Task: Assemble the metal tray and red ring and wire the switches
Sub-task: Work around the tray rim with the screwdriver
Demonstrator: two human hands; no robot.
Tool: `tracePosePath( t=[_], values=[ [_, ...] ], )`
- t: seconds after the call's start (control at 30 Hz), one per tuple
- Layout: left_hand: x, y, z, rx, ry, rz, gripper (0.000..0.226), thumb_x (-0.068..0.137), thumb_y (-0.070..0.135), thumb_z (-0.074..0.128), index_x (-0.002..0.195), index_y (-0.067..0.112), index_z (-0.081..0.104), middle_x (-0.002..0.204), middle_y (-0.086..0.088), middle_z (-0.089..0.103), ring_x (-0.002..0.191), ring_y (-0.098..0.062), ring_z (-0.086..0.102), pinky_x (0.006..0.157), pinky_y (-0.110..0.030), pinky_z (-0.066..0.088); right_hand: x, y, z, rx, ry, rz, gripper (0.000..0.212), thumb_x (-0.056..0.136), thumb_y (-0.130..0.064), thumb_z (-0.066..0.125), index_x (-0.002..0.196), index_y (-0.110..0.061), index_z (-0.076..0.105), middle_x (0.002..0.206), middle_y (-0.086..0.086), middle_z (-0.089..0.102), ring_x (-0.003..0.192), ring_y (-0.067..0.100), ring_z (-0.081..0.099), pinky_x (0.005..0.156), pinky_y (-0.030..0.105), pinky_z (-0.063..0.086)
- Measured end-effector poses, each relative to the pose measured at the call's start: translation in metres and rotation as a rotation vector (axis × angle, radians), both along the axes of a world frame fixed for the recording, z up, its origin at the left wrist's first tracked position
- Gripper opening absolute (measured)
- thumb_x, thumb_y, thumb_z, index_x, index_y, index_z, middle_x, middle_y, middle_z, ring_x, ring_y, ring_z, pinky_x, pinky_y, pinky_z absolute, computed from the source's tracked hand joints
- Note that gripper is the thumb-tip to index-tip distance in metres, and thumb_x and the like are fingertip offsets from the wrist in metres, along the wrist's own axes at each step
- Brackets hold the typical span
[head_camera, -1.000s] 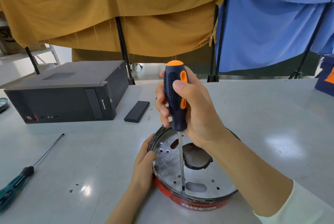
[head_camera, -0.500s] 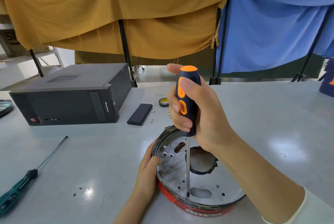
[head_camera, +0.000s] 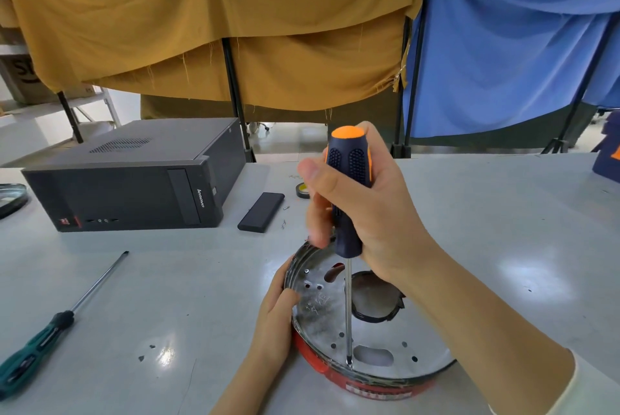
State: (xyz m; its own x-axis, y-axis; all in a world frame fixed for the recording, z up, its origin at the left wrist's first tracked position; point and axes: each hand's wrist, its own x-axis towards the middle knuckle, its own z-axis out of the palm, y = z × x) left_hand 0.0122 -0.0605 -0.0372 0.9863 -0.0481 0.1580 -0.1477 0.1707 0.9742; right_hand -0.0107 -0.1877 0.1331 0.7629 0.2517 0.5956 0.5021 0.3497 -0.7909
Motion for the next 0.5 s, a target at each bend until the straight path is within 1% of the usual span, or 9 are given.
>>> tracePosePath(
  t=[0.07, 0.13, 0.17, 0.23, 0.3, 0.37, 0.43, 0.47, 0.5],
  values=[
    [0.0001, 0.0004, -0.0002, 0.017, -0.011, 0.003, 0.058, 0.069, 0.015, 0.048, 0.126, 0.02, 0.06, 0.121, 0.003, 0.068, 0.115, -0.011, 0.061, 0.089, -0.023, 0.05, 0.0008, -0.0007, 0.0001, -0.018, -0.003, -0.024, 0.024, 0.086, -0.02, 0.067, 0.078, -0.025, 0.045, 0.054, 0.0, 0.045, 0.03, 0.014, 0.036, 0.038, 0.017, 0.031],
    [0.0004, 0.0003, -0.0004, 0.02, -0.019, 0.001, 0.058, 0.07, 0.015, 0.049, 0.127, 0.019, 0.06, 0.122, 0.003, 0.067, 0.117, -0.012, 0.06, 0.093, -0.027, 0.049, 0.0011, -0.0002, -0.0015, 0.018, -0.016, 0.003, 0.014, 0.086, -0.025, 0.063, 0.086, -0.023, 0.049, 0.056, 0.001, 0.043, 0.031, 0.013, 0.032, 0.038, 0.017, 0.029],
    [0.0005, 0.0003, -0.0007, 0.014, -0.016, -0.001, 0.059, 0.069, 0.014, 0.048, 0.127, 0.019, 0.059, 0.122, 0.003, 0.068, 0.116, -0.012, 0.061, 0.091, -0.025, 0.05, 0.0011, -0.0003, -0.0018, 0.046, -0.005, 0.047, 0.013, 0.086, -0.029, 0.059, 0.095, -0.021, 0.053, 0.058, 0.002, 0.045, 0.032, 0.012, 0.034, 0.038, 0.017, 0.031],
    [0.0007, -0.0002, -0.001, 0.01, -0.015, 0.0, 0.059, 0.069, 0.014, 0.047, 0.127, 0.018, 0.059, 0.12, 0.004, 0.068, 0.114, -0.01, 0.062, 0.084, -0.017, 0.051, 0.0016, -0.0025, -0.0026, 0.072, 0.033, 0.152, 0.03, 0.087, -0.034, 0.048, 0.11, -0.016, 0.056, 0.062, 0.002, 0.05, 0.036, 0.013, 0.038, 0.041, 0.019, 0.034],
    [0.0004, -0.0002, -0.0008, 0.018, -0.02, 0.004, 0.059, 0.069, 0.015, 0.048, 0.126, 0.019, 0.06, 0.12, 0.005, 0.068, 0.113, -0.008, 0.062, 0.082, -0.013, 0.05, 0.0029, -0.0056, -0.0027, 0.054, 0.043, 0.184, 0.032, 0.086, -0.035, 0.045, 0.107, -0.016, 0.059, 0.066, 0.003, 0.053, 0.039, 0.015, 0.043, 0.045, 0.021, 0.037],
    [0.0004, 0.0001, -0.0005, 0.017, -0.027, 0.004, 0.058, 0.07, 0.015, 0.048, 0.126, 0.019, 0.06, 0.119, 0.005, 0.069, 0.113, -0.008, 0.062, 0.082, -0.013, 0.05, 0.0031, -0.0071, -0.0015, 0.021, 0.036, 0.166, 0.024, 0.085, -0.032, 0.051, 0.101, -0.016, 0.058, 0.07, 0.005, 0.056, 0.045, 0.019, 0.052, 0.05, 0.025, 0.044],
    [0.0008, 0.0003, -0.0006, 0.015, -0.033, 0.004, 0.058, 0.069, 0.016, 0.048, 0.126, 0.018, 0.059, 0.119, 0.005, 0.069, 0.112, -0.007, 0.062, 0.081, -0.013, 0.05, 0.0022, -0.0065, 0.0004, 0.02, 0.033, 0.158, 0.017, 0.083, -0.025, 0.058, 0.096, -0.016, 0.052, 0.074, 0.004, 0.06, 0.055, 0.023, 0.062, 0.055, 0.031, 0.052],
    [0.0009, 0.0001, -0.0008, 0.015, -0.033, 0.003, 0.059, 0.069, 0.016, 0.048, 0.126, 0.019, 0.059, 0.119, 0.005, 0.069, 0.111, -0.007, 0.063, 0.081, -0.013, 0.05, 0.002, -0.0059, 0.0009, 0.022, 0.035, 0.164, 0.016, 0.083, -0.021, 0.061, 0.094, -0.017, 0.049, 0.075, 0.003, 0.062, 0.058, 0.024, 0.065, 0.055, 0.032, 0.054],
    [0.0011, 0.0002, -0.0011, 0.014, -0.031, 0.003, 0.059, 0.069, 0.016, 0.048, 0.126, 0.019, 0.059, 0.118, 0.005, 0.069, 0.111, -0.008, 0.063, 0.081, -0.013, 0.051, 0.0021, -0.0054, 0.0014, 0.017, 0.042, 0.163, 0.017, 0.084, -0.017, 0.062, 0.091, -0.019, 0.047, 0.075, 0.002, 0.062, 0.056, 0.023, 0.064, 0.053, 0.031, 0.053]
  ],
)
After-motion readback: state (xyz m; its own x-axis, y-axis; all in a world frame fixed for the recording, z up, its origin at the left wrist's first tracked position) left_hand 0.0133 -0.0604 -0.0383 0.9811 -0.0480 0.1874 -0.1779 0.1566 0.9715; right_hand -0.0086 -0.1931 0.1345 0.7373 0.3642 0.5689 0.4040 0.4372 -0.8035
